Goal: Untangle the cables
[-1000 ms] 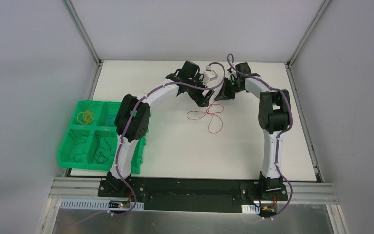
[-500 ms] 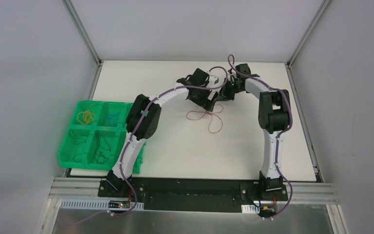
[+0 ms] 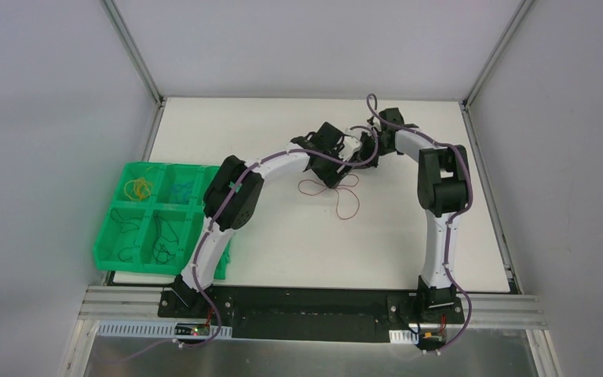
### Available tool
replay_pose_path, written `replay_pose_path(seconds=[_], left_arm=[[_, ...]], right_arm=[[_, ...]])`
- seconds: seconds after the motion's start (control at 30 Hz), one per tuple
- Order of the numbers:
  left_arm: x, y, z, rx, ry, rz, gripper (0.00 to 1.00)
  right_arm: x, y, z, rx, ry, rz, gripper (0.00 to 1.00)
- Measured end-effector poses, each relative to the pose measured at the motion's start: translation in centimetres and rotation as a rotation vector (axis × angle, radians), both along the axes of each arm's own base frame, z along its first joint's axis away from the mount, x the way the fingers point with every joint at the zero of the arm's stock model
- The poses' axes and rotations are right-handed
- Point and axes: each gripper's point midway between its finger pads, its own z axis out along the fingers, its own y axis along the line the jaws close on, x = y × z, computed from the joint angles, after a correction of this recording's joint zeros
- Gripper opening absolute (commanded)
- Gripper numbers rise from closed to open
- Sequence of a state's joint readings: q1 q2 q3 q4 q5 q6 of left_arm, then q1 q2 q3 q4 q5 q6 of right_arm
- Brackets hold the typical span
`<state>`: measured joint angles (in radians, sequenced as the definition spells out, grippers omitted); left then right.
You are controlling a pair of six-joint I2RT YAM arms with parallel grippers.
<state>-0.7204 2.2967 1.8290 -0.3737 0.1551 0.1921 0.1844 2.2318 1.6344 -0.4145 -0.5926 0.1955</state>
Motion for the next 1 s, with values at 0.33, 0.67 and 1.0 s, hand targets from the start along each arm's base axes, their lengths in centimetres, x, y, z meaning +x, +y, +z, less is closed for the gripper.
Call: replay_pose_path(seconds=[0.33,0.67,1.0], left_arm=[[-3.5,0.3,0.1,-0.006,0.038,-0.129,0.0],[-6.8,0.7,1.4,-0.053,0.151,-0.165,0.0],[-7.2,6.7,16.8,-0.278,0.017,-0.098,0.0]], right_arm=[[-3.2,0.2,0.8,0.035,0.041,0.023,0.0],[-5.9,0.4,3.4,0.08,0.045,0.088,0.54],[-5.7,-3.0,12.4,0.106,-0.216,0.122,0.99]])
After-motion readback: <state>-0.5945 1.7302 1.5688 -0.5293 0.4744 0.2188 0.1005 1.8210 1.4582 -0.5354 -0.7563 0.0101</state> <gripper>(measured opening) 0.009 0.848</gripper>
